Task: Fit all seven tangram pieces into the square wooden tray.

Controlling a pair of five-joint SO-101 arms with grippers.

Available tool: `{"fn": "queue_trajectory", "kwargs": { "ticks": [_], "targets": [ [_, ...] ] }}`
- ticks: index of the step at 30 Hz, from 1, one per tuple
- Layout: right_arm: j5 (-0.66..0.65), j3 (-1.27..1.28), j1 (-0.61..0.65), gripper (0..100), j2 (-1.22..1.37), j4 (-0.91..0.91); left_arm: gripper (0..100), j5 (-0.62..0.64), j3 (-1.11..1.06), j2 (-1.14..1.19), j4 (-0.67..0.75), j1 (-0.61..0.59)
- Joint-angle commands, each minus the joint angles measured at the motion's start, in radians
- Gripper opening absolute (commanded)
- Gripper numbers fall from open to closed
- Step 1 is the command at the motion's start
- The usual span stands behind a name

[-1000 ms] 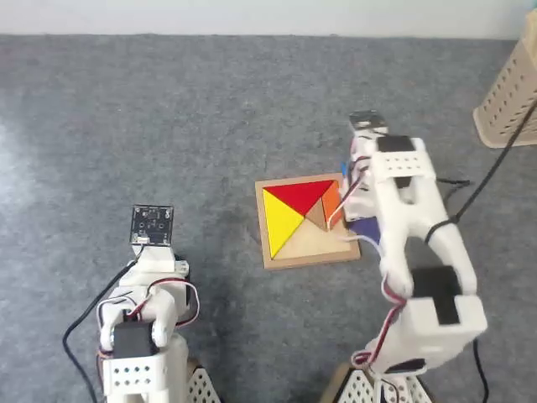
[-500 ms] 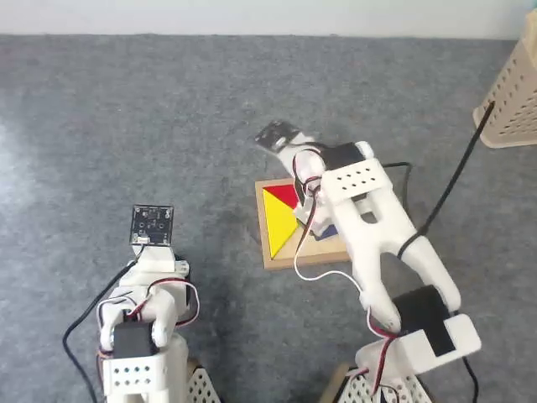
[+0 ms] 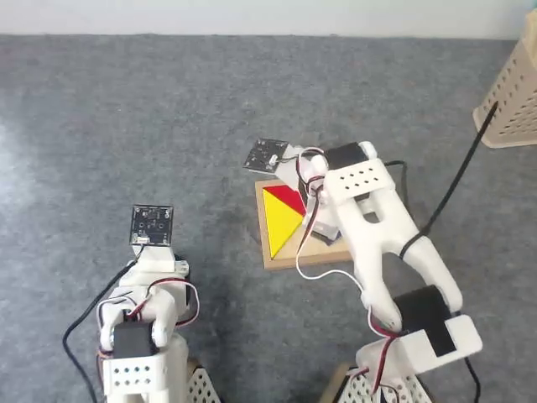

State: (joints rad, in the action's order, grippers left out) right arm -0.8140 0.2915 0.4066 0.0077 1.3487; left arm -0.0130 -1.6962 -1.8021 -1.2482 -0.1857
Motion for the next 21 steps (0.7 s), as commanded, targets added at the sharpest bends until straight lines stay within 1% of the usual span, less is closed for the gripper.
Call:
{"fn": "queue_trajectory", "kwargs": {
  "ticks": [1,4,7,14,17,21],
  "targets": [
    [0.066,0.0,-0.077,0.6,-0.062,0.012,1,0.008,0.012,-0.015,-0.002,0.002],
    [0.127,0.003,-0.173,0.6,-0.059,0.004,1,0.008,0.012,-0.015,-0.002,0.002],
    [0.14,0.005,-0.248,0.6,-0.059,0.004,1,0.008,0.012,-0.015,-0.002,0.002],
    [0.137,0.011,-0.298,0.6,-0.058,0.002,1,0.008,0.012,-0.015,-0.002,0.002],
    [0.157,0.071,-0.346,0.6,-0.058,-0.074,1,0.008,0.012,-0.015,-0.002,0.002],
    [0.244,0.138,-0.417,0.6,-0.058,-0.193,1,0.008,0.012,-0.015,-0.002,0.002]
  ]
}}
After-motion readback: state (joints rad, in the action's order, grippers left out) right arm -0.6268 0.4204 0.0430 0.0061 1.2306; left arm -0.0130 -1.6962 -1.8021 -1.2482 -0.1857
